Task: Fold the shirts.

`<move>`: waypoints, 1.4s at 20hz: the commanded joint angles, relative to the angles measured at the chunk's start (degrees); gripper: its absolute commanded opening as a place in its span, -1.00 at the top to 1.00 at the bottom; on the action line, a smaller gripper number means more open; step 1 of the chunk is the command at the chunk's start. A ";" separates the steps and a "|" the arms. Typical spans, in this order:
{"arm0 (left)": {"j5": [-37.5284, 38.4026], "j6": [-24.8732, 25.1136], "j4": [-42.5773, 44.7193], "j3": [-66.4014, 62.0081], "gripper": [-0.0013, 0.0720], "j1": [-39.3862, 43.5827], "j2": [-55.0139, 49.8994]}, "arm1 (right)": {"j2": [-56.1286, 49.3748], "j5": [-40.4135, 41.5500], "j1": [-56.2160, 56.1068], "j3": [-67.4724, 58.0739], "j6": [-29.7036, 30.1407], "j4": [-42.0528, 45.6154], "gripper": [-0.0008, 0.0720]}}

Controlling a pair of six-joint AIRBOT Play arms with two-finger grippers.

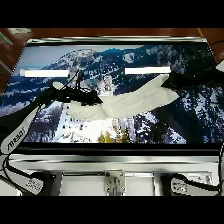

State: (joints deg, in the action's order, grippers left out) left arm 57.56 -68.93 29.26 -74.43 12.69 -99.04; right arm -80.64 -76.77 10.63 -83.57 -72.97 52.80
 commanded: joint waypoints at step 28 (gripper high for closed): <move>-7.52 -0.70 -9.68 1.70 0.80 1.49 6.71 | -0.09 1.49 0.02 -0.04 -3.54 -0.96 0.79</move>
State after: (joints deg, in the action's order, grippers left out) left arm 58.70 -71.29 25.21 -72.64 6.55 -91.11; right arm -80.84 -75.37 10.66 -83.57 -76.51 54.35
